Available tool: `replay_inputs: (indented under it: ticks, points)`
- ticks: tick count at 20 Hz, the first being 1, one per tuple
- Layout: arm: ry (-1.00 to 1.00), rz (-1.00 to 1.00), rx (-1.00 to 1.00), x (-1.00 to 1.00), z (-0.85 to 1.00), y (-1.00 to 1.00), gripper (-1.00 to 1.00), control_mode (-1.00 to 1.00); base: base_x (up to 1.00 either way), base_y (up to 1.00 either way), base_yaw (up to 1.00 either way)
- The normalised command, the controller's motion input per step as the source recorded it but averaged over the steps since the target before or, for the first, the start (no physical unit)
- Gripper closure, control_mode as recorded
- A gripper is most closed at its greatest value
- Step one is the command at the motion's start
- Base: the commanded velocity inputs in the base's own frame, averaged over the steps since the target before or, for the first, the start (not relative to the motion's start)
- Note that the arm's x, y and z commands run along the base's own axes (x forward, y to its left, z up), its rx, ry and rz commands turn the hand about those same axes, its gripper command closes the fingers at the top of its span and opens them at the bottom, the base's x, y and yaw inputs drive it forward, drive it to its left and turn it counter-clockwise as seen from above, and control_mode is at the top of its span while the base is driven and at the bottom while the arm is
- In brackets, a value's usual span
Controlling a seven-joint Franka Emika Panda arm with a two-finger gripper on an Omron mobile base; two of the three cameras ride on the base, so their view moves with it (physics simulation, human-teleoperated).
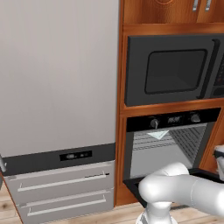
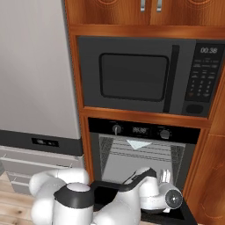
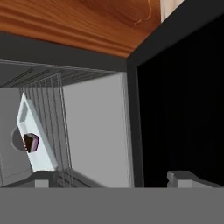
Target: Take the baked cake out of the oven and place it on the plate for cooling. Then close the oven door.
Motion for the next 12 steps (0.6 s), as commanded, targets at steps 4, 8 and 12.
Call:
replay_inputs:
  ticks: [4,8,12]
  points:
    - [-0.01,0.04,0.02,0.48,-0.06,0.11,-1.00,-1.00,0.00,0.00,0.00]
    - [-0.03,0.04,0.08,0.48,-0.02,0.06,-1.00,-1.00,0.00,0.00,0.00]
    - [-0.07,0.02,0.13,0.35,-0.08,0.00,-1.00,-1.00,0.00,0.00,0.00]
